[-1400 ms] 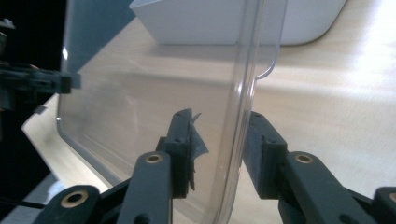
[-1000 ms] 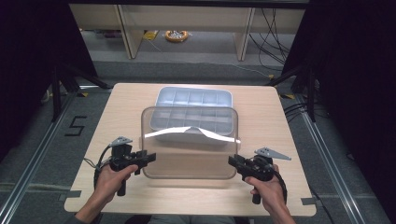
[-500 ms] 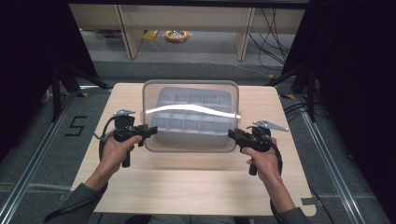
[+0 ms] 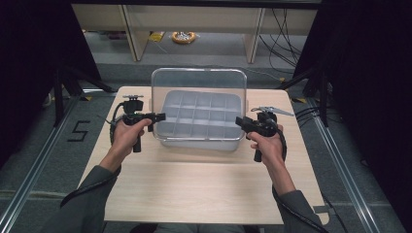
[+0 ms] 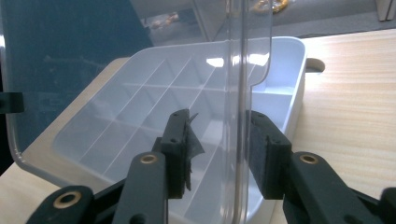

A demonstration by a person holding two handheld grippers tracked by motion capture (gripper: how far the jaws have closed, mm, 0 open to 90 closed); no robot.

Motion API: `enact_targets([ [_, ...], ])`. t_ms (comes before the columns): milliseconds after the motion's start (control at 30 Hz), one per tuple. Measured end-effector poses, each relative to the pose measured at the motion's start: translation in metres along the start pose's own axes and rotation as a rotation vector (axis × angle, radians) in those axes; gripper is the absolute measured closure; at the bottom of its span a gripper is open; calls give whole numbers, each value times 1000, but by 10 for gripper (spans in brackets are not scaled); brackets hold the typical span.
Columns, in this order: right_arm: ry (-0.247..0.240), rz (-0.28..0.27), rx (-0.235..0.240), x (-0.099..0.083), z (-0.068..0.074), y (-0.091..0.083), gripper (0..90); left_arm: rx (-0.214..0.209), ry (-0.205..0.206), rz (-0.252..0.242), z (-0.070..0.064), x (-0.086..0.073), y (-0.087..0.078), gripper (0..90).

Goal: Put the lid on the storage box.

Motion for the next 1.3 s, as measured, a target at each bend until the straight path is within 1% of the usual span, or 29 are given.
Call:
enact_targets([
  [33,12,1,-2,1,-1,1,628,1,-7,1,0,3,3,499],
  [67,2,-2,-16,2,-4,4,625,0,-17,6,0,5,5,498],
  [100,43,1,-6,3,-2,4,624,-1,-23,9,0,7,7,498],
  [167,35,-9,-5,6,-6,6,623,-4,-37,19,1,10,12,498],
  [267,84,13,-11,5,-5,7,618,2,-63,23,4,14,18,497],
  [333,85,16,-17,4,-7,11,608,9,-79,19,7,17,22,498],
  [367,56,15,-19,4,-10,14,604,18,-85,17,8,18,25,498],
  [400,57,10,-13,4,-10,16,600,28,-98,21,10,18,27,496],
  [433,90,16,-23,3,-8,18,596,30,-90,35,13,17,29,495],
  [467,62,11,-20,3,-11,20,595,33,-105,36,15,17,32,494],
  [500,67,20,-20,3,-11,22,596,31,-95,44,17,15,34,494],
  [533,55,21,-31,2,-14,24,597,33,-108,45,17,14,36,494],
  [600,95,41,-47,-1,-12,26,597,41,-105,50,19,12,40,493],
  [667,100,44,-51,-1,-14,29,598,40,-109,50,20,13,42,493],
  [700,68,38,-38,-1,-17,30,597,40,-96,50,21,14,44,493],
  [733,58,39,-59,-1,-20,33,597,44,-99,48,22,14,45,493],
  [767,89,47,-45,-2,-17,33,597,48,-106,50,22,15,46,493],
  [833,127,58,-53,-3,-15,35,597,50,-96,52,23,15,48,493],
  [867,106,53,-57,-4,-18,37,597,51,-101,48,24,16,48,493],
  [900,106,48,-59,-4,-18,38,597,57,-109,49,24,15,49,493],
  [933,94,53,-61,-4,-20,38,597,53,-102,48,25,15,49,493],
  [967,71,50,-66,-5,-22,39,597,56,-115,52,25,14,49,493],
  [1067,102,60,-51,-8,-19,39,596,55,-114,60,27,11,51,492],
  [1100,77,57,-55,-9,-21,40,595,52,-114,62,27,11,51,492],
  [1133,74,56,-57,-10,-22,40,595,52,-119,61,27,10,52,492],
  [1200,109,63,-50,-11,-20,40,594,51,-112,65,29,9,53,492],
  [1233,82,60,-59,-11,-23,41,600,55,-115,63,29,9,54,491],
  [1267,108,72,-71,-12,-20,40,600,62,-118,63,29,9,55,493],
  [1300,102,74,-83,-12,-22,41,600,66,-118,70,31,7,56,491],
])
Point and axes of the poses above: each handheld gripper's, and its own axes: y roughly forward along the jaws, x roughly out of its top, z roughly to its left, the point moved 10 cm from there along y, roughly forward along the jaws, and after that the axes turned 7 degrees about -y, right-handed, at the moved point
